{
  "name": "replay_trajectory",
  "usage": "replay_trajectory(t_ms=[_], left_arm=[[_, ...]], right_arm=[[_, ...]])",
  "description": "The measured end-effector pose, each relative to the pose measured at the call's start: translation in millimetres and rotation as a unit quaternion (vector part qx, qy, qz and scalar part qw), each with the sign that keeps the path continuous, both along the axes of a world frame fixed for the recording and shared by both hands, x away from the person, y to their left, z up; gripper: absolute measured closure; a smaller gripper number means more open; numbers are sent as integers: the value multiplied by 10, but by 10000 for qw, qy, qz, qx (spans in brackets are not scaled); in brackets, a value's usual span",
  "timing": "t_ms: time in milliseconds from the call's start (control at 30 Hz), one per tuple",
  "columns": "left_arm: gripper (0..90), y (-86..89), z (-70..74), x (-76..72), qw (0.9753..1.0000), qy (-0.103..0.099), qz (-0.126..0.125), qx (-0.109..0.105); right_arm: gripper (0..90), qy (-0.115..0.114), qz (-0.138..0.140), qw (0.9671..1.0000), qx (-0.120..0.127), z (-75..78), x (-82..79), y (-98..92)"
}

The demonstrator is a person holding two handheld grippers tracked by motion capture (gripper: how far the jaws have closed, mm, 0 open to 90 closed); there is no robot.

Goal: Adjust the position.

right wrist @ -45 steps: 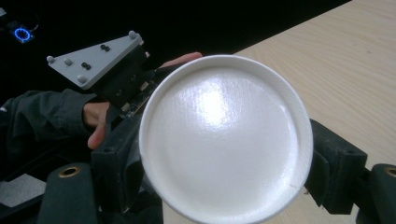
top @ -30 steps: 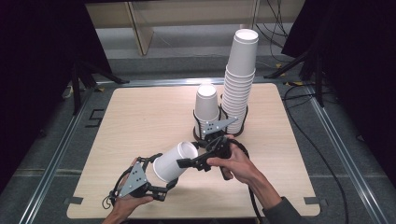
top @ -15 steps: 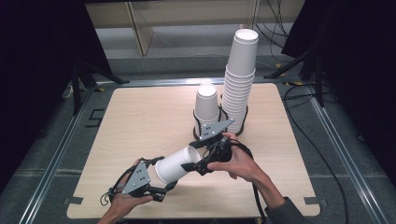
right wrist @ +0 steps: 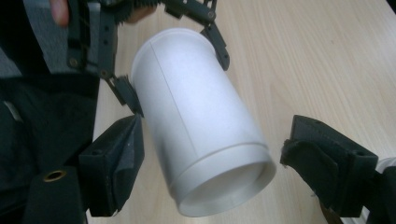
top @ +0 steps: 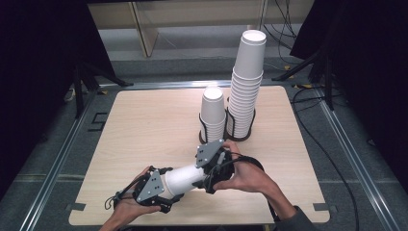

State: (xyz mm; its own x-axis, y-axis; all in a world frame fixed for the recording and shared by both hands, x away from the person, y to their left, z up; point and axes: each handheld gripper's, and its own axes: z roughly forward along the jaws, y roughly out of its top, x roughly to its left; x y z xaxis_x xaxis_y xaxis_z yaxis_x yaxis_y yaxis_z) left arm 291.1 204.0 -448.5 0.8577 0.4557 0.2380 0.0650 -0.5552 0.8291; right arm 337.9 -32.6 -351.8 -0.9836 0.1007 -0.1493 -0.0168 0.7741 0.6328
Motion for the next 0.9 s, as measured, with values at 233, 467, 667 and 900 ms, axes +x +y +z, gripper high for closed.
replay_trajectory(t_ms=[233, 467, 667, 900], left_arm=[[128, -9, 15, -17, 9996, 82, -146, 215], [128, -10, 25, -20, 9988, 84, -298, 373], [125, -21, 25, -32, 9983, 150, -412, 394], [119, 3, 22, -23, 9985, 109, -510, 154]], right_arm=[[196, -366, 565, 9951, -718, -176, -10, 132], [190, -501, 716, 9903, -1083, -293, -30, 224], [202, -519, 729, 9853, -1453, -408, -55, 275], [241, -641, 1112, 9819, -1391, -450, 5, 277]])
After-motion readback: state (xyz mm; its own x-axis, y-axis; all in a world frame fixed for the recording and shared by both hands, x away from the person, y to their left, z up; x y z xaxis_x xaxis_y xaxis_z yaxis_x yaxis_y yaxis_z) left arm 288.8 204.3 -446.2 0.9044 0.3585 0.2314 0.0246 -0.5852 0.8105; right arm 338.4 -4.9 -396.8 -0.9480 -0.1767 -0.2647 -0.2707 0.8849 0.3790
